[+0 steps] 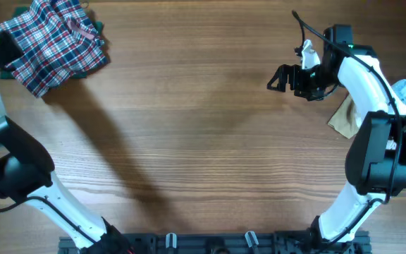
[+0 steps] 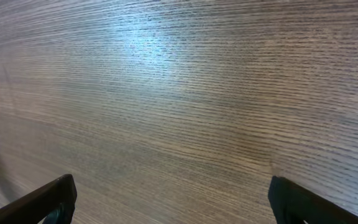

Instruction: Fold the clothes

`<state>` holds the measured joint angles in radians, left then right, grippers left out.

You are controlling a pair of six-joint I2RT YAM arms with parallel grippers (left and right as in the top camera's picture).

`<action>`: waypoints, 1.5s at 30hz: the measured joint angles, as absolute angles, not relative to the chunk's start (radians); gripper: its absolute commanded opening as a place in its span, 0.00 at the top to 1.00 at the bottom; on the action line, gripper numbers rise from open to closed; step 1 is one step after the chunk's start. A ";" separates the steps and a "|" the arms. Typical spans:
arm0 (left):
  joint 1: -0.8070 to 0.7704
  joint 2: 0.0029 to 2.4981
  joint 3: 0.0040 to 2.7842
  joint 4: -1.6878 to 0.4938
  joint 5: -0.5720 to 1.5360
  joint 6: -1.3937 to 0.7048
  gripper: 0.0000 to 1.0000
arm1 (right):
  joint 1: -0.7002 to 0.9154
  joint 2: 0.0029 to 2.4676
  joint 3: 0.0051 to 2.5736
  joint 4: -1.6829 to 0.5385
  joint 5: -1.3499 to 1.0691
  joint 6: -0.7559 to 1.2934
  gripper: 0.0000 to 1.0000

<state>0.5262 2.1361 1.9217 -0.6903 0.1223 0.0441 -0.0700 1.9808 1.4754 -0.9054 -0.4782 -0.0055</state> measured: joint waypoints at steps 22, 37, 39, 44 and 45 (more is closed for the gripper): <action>0.405 2.337 1.937 -0.276 0.183 -0.036 0.92 | -0.070 1.981 1.475 -0.866 -0.466 0.002 0.00; 0.399 2.475 1.944 0.015 0.165 -0.046 0.93 | -0.070 1.981 1.475 -0.916 -0.440 0.002 0.00; 0.400 2.441 1.944 0.012 0.163 -0.046 0.96 | -0.070 1.980 1.475 -0.916 -0.440 0.002 0.00; 0.418 2.355 1.946 -0.061 0.091 -0.046 0.96 | -0.070 1.981 1.475 -0.912 -0.437 0.002 0.00; 0.426 2.350 1.946 -0.088 0.068 -0.046 0.96 | -0.070 1.981 1.475 -0.911 -0.435 0.002 0.00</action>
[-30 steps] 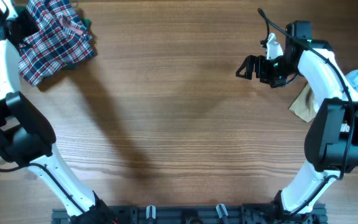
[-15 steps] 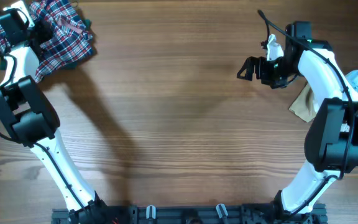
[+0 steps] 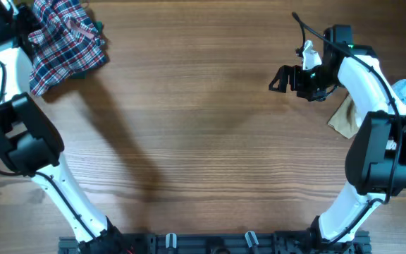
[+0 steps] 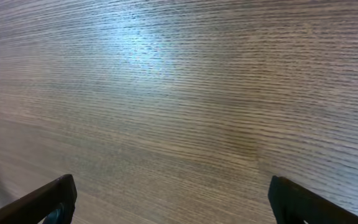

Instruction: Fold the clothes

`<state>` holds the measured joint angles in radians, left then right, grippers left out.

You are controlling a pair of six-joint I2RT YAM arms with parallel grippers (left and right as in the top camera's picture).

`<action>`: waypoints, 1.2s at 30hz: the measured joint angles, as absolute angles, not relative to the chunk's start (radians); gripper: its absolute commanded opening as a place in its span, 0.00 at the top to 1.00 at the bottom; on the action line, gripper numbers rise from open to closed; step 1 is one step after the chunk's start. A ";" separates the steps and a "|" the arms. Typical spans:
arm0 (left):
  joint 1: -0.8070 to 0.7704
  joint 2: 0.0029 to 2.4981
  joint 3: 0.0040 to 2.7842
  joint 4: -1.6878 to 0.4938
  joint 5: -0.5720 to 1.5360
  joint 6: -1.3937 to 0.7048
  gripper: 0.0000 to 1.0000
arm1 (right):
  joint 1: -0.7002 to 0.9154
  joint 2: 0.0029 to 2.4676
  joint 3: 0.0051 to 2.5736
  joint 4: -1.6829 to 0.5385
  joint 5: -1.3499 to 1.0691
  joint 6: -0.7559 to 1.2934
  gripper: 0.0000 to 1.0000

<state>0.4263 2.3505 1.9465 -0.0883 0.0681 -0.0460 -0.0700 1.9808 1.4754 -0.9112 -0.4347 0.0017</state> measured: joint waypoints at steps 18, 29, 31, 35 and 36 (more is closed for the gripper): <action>0.532 2.457 1.952 -0.192 0.004 -0.046 0.94 | -0.070 1.981 1.475 -0.905 -0.413 0.018 0.00; 0.523 2.350 1.948 -0.186 0.093 -0.047 0.25 | -0.070 1.981 1.475 -0.907 -0.410 0.043 0.00; 0.518 2.284 1.948 -0.187 0.165 -0.043 0.04 | -0.070 1.981 1.475 -0.894 -0.403 0.066 0.00; 0.509 2.069 1.948 -0.226 0.374 -0.047 0.00 | -0.070 1.980 1.475 -0.882 -0.366 0.132 0.00; 0.509 2.011 1.949 -0.269 0.425 -0.046 0.00 | -0.070 1.979 1.475 -0.882 -0.356 0.145 0.00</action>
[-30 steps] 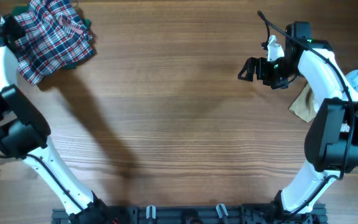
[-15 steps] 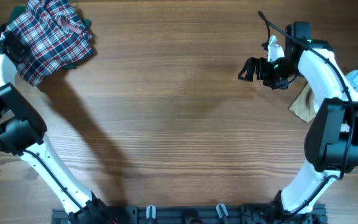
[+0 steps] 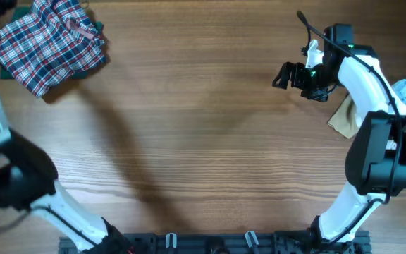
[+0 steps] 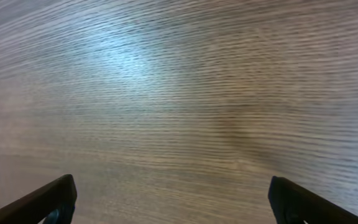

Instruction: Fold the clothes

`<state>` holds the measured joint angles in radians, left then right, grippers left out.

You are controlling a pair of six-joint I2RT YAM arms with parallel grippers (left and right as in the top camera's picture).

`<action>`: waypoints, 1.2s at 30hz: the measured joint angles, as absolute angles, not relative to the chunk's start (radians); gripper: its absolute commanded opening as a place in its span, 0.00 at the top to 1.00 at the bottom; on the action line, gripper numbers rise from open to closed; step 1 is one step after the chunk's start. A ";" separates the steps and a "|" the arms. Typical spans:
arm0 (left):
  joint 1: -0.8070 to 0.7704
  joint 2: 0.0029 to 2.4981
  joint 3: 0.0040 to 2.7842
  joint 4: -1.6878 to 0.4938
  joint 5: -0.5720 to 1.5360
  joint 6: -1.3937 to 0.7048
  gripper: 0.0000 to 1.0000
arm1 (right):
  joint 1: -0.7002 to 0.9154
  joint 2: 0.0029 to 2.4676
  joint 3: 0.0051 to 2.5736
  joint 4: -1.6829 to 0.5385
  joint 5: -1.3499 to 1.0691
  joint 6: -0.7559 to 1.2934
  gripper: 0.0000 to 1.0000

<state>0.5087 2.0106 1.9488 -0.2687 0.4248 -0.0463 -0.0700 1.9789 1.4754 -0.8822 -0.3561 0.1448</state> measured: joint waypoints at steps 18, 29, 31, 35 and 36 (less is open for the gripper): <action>0.491 1.483 1.950 -0.982 0.691 0.078 0.00 | 0.021 1.374 1.470 -1.137 -0.208 0.260 0.00; 0.400 1.413 1.950 -1.048 0.706 0.123 0.00 | 0.261 1.082 1.354 -1.181 0.060 0.412 0.00; 0.400 1.414 1.950 -1.048 0.706 0.123 0.00 | 0.275 1.034 1.299 -1.172 0.111 0.461 0.00; 0.400 1.414 1.950 -1.048 0.706 0.123 0.00 | 0.276 0.890 1.189 -1.105 0.170 0.540 0.00; 0.400 1.414 1.950 -1.047 0.706 0.123 0.00 | 0.276 0.854 1.158 -1.082 0.178 0.546 0.00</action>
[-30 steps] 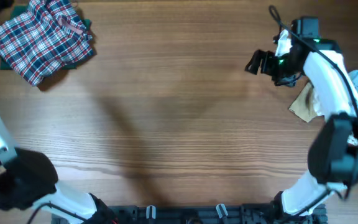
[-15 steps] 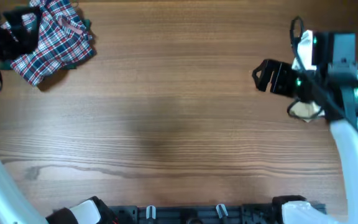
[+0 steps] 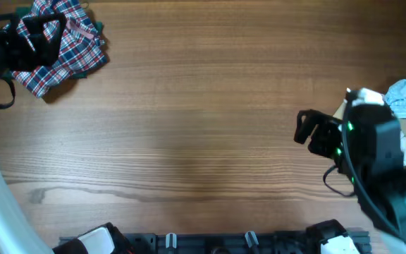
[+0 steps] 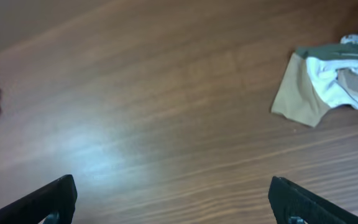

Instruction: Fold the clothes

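A red, white and blue plaid garment point(image 3: 72, 46) lies crumpled at the far left corner of the table. My left gripper point(image 3: 39, 34) hangs over its left part; its grip is unclear from above. My right gripper point(image 3: 304, 127) is raised over the right side of the table. In the right wrist view the right gripper point(image 4: 173, 202) is open, with only bare wood between its fingertips point(image 4: 51, 198). A pile of tan cloth point(image 4: 298, 94), white cloth point(image 4: 344, 84) and light blue cloth sits at the right edge, beyond the right gripper.
The wooden table point(image 3: 189, 120) stretches between the two heaps of clothing. The right arm's bulky body point(image 3: 376, 152) covers part of the right-hand pile from above. A sliver of the plaid garment shows at the wrist view's left edge.
The right arm has moved from the far right toward the near right and sits higher, its view now taking in the tan and white pile. The left gripper now hangs over the plaid garment.
At first the right gripper hovered open over bare wood at the far right, the left arm at the left edge. The left arm then reached the plaid garment's far corner, later stood clear. Now it is over the garment and the right arm has drawn back.
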`<state>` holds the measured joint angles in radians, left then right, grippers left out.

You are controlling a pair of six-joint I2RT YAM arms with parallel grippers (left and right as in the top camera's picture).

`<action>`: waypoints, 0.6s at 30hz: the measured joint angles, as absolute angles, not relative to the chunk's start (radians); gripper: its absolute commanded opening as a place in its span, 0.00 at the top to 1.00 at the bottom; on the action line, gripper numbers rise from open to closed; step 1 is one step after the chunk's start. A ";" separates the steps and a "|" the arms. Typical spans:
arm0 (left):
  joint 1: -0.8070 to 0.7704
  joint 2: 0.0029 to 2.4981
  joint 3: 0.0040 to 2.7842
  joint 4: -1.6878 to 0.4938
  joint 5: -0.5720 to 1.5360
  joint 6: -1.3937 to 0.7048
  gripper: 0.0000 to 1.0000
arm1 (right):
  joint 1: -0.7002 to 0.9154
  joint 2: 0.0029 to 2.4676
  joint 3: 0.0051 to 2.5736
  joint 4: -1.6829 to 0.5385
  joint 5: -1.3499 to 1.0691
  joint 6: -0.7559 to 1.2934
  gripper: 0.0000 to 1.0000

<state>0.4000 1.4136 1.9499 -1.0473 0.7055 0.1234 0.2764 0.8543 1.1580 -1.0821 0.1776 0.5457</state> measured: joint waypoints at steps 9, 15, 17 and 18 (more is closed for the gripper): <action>0.400 1.414 1.950 -1.048 0.706 0.123 0.00 | 0.276 0.794 1.089 -1.032 0.204 0.562 0.00; 0.400 1.414 1.950 -1.048 0.706 0.123 0.00 | 0.276 0.835 1.089 -1.042 0.204 0.563 0.01; 0.400 1.414 1.950 -1.048 0.706 0.123 0.00 | 0.276 0.859 1.088 -1.060 0.204 0.560 0.00; 0.400 1.414 1.950 -1.048 0.706 0.123 0.00 | 0.276 0.868 1.088 -1.061 0.204 0.560 0.00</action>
